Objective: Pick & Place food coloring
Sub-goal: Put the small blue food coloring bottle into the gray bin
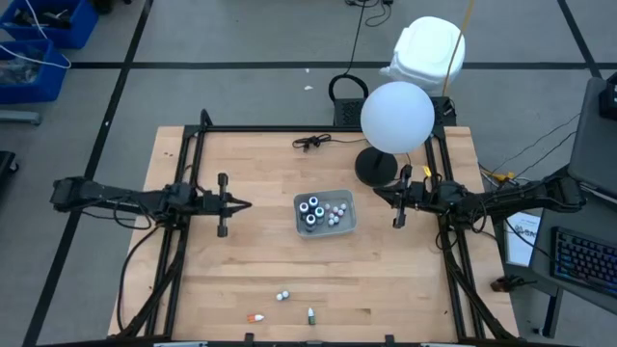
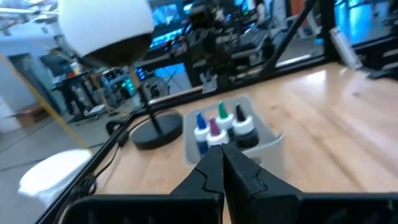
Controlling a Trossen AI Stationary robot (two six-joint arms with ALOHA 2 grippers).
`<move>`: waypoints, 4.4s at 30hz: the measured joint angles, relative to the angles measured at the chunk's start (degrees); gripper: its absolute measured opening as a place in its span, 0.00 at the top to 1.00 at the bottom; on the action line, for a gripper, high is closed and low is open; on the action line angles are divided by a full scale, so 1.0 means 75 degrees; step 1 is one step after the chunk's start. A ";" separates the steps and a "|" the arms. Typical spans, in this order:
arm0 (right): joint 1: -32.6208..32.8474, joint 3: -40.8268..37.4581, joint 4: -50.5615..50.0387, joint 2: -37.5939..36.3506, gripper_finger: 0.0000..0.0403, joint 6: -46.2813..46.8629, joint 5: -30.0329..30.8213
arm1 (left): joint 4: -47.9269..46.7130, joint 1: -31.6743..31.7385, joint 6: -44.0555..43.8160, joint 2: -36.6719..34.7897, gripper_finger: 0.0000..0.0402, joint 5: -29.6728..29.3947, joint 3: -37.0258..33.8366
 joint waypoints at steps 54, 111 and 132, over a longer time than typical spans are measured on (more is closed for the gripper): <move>0.3362 0.9272 -0.4994 0.7577 0.99 0.0809 0.1159 | -0.0375 0.0237 -0.1146 0.0017 0.88 -0.0018 -0.0019; 0.3962 1.1666 -0.4823 1.1800 0.58 0.1938 0.0579 | -0.0410 0.0237 -0.1574 0.0017 0.88 0.0019 -0.0019; 0.3987 1.1666 -0.4537 1.2187 0.61 0.2055 0.0770 | -0.0413 0.0237 -0.1550 0.0015 0.88 0.0044 -0.0019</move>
